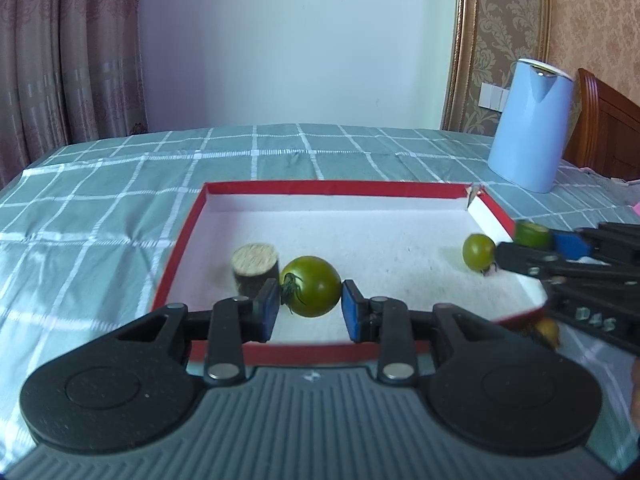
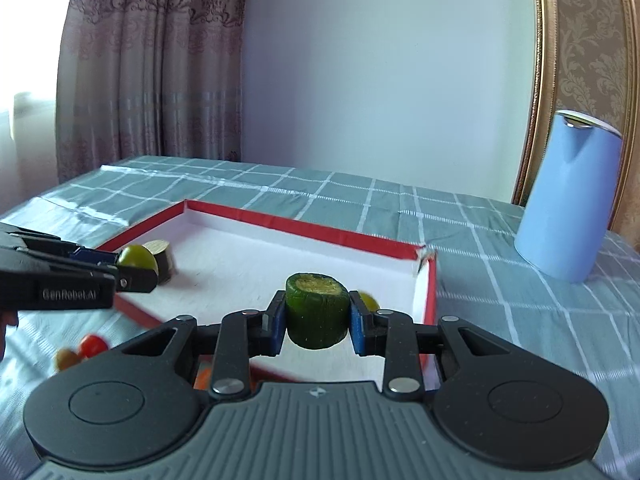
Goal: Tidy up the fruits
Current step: 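Lower both held pieces into the red box and open both tools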
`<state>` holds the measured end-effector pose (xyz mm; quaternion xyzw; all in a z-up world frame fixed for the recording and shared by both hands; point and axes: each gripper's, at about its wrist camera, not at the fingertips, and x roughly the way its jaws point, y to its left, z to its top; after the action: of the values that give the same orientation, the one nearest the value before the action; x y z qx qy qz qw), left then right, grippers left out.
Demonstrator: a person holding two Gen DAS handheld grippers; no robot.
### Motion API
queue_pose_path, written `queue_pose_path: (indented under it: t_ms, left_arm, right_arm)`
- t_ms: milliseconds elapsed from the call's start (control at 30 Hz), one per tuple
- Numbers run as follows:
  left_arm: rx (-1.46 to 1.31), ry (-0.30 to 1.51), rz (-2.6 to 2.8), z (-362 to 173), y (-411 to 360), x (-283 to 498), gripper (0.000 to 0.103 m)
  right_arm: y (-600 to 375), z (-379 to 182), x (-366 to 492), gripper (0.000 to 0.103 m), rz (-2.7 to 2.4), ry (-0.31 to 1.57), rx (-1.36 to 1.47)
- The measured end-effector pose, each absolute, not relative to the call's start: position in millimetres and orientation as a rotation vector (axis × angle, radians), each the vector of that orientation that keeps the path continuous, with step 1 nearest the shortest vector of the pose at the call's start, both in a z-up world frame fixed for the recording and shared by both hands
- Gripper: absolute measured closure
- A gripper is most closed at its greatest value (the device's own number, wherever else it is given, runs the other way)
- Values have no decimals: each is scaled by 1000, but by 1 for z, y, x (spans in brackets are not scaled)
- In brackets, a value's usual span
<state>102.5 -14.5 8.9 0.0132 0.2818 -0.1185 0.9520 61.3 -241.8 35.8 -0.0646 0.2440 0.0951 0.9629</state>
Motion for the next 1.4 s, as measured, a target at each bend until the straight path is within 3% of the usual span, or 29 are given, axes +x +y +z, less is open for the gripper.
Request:
queue_pose_path:
  t_ms: [333,833,1300,1400]
  left_arm:
    - [108,624,-175,-11,-49,150,73]
    - [84,658,-154,-11,-49,169,72]
    - [6,616,-148,-5,-34,162,38]
    - [-18,590,-161,-2,-31,157,30]
  right_arm:
    - [-222,17,124,73,166,603,-170]
    - [-213,5,149,73,167,700,-206]
    - [-213,4,147,72,167,698,-228]
    - [-214,4,146,63,171,692,-225]
